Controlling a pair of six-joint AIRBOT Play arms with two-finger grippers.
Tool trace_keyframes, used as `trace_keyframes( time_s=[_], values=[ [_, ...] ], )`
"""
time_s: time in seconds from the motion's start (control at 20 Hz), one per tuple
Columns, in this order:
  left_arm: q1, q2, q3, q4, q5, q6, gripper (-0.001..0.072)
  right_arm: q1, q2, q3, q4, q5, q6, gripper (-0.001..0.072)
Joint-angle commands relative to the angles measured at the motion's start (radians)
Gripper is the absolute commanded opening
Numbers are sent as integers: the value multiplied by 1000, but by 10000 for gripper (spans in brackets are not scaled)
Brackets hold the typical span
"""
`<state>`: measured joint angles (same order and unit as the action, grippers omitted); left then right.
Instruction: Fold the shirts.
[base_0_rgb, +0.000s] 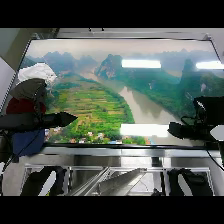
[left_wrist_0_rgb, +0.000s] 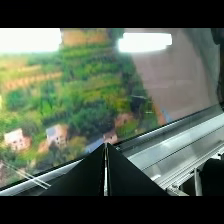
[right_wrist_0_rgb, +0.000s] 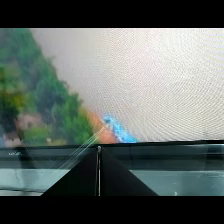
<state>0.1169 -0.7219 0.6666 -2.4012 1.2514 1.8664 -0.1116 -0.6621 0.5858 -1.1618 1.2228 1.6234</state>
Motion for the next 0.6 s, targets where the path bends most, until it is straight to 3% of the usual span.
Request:
trace_keyframes(
  time_s=[0.0, 0.25, 0.4, 0.45, 0.5, 0.55],
  values=[
    [-1, 1, 0, 0, 0, 2, 20, 1, 1, 0, 0, 0, 0, 23],
    [0, 1, 0, 2, -8, 2, 20, 1, 1, 0, 0, 0, 0, 22],
    [0, 1, 3, 17, -82, 2, 36, 1, 1, 0, 0, 0, 0, 22],
    [0, -2, 21, 63, -108, 1, 413, 1, 1, 0, 0, 0, 0, 23],
    [1, -18, 60, 134, -126, -19, 678, 1, 1, 0, 0, 0, 0, 22],
    [7, -43, 110, 191, -127, -33, 679, 1, 1, 0, 0, 0, 0, 23]
  ],
)
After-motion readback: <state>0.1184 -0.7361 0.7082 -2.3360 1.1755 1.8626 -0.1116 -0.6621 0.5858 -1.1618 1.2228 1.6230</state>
